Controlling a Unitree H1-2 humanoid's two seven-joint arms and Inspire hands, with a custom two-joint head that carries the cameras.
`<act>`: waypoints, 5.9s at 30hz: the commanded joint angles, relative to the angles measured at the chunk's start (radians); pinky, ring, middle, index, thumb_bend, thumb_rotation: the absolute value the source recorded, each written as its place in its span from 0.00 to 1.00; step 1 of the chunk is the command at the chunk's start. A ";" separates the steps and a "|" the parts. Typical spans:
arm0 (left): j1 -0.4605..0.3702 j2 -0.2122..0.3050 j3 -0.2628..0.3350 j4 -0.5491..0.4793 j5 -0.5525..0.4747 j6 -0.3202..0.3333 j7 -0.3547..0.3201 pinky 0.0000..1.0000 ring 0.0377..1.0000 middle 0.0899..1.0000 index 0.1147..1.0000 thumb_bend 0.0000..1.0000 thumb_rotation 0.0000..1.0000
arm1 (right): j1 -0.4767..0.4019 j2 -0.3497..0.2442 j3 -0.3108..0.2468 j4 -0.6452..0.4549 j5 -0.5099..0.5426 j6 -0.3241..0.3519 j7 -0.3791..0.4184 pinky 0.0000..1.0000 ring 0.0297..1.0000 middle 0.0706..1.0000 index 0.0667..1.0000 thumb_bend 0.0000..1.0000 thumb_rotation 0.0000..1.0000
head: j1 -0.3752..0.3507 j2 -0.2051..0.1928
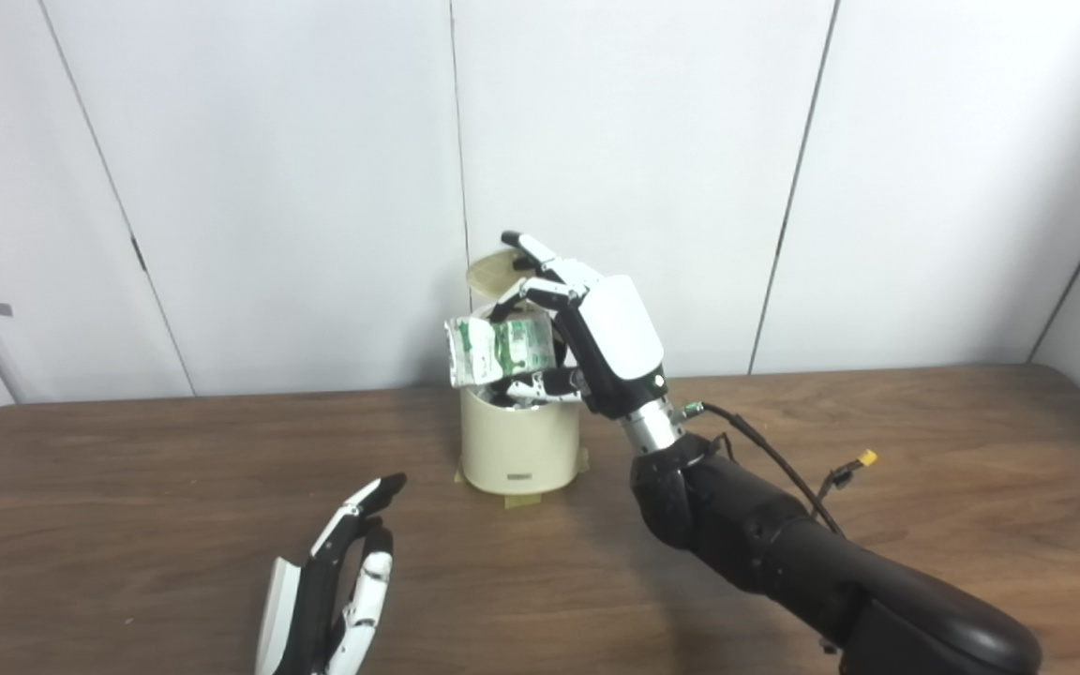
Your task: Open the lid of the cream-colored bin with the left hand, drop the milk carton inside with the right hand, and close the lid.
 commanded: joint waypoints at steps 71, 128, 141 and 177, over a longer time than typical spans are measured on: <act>0.078 0.006 -0.013 0.015 0.016 -0.002 0.008 0.81 0.84 0.83 0.80 0.30 0.89 | 0.029 0.017 -0.202 -0.054 0.082 -0.023 0.088 0.98 0.98 0.96 0.46 0.52 0.15 | -0.008 0.005; 0.068 0.006 -0.015 0.025 0.006 0.008 -0.001 0.81 0.85 0.84 0.81 0.29 0.91 | 0.113 0.004 -0.310 -0.164 0.093 -0.023 0.144 1.00 0.99 0.97 0.77 0.78 0.50 | -0.016 -0.003; 0.050 0.015 -0.008 0.048 0.008 0.000 0.003 0.82 0.85 0.84 0.81 0.29 0.92 | 0.262 -0.048 -0.316 -0.427 0.181 -0.023 0.084 0.87 0.94 0.97 0.96 0.66 0.72 | -0.036 -0.013; 0.015 0.038 0.016 0.058 -0.016 0.017 -0.004 0.81 0.85 0.84 0.81 0.28 0.91 | 0.775 0.123 -0.801 -0.791 0.233 0.141 0.686 0.68 0.76 0.76 0.74 0.27 0.51 | -0.081 -0.006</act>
